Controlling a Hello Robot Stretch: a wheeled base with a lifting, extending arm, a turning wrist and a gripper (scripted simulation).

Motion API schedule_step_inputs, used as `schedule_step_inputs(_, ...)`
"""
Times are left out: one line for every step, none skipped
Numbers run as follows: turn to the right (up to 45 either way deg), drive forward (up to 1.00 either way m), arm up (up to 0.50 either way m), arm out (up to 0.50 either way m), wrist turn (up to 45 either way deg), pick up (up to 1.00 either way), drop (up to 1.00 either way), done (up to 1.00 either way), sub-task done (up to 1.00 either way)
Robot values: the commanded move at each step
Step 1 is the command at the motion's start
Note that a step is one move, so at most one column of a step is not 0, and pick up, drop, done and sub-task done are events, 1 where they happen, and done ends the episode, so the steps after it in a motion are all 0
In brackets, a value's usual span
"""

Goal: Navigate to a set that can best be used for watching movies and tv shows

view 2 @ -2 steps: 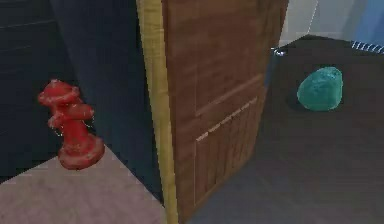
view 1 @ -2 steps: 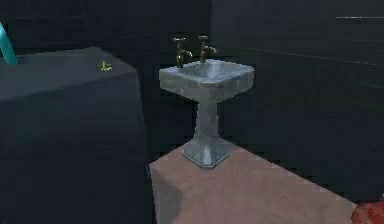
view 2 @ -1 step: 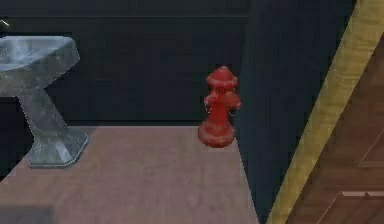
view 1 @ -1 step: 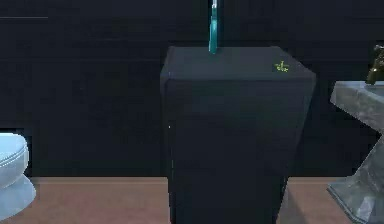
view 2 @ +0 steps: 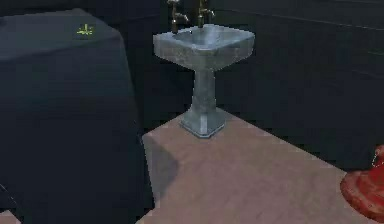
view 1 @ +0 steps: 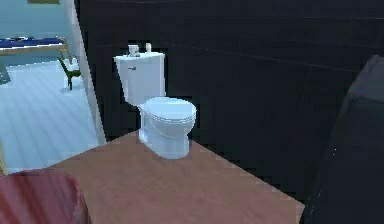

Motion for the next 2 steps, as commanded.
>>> schedule_step_inputs(0.0,0.8,0.0,0.0,0.0,0.0,0.0,0.0,0.0)
schedule_step_inputs(0.0,0.25,0.0,0.0,0.0,0.0,0.0,0.0,0.0)
